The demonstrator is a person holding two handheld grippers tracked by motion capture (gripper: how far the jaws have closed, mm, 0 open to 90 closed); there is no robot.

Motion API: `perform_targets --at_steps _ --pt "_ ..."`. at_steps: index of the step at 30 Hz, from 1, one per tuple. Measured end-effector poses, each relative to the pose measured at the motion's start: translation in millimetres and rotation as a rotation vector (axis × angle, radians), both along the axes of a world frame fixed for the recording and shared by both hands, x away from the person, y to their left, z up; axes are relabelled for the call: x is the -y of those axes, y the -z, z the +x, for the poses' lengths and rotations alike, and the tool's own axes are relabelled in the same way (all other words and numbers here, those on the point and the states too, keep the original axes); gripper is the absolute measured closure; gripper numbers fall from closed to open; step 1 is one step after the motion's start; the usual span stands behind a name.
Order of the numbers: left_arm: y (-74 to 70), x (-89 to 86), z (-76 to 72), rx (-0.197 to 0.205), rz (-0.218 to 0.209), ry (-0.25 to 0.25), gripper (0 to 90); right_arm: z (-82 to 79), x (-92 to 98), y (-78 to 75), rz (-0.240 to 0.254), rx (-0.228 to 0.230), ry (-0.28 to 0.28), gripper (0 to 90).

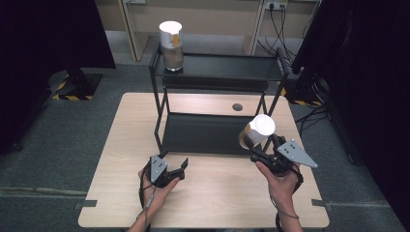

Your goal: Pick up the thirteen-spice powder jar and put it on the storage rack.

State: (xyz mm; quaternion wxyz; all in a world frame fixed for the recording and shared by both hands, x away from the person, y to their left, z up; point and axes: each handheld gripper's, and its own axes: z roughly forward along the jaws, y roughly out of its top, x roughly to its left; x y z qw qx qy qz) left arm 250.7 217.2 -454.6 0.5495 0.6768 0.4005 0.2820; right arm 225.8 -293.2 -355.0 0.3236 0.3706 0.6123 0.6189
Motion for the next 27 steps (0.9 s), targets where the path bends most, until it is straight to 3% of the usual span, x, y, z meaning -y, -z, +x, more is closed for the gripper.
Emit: perform_targets --at_steps 27 --pt "-0.1 0.1 0.0 0.001 0.002 0.001 13.6 15.7 -2.9 -20.3 0.014 0.021 0.041 31.2"
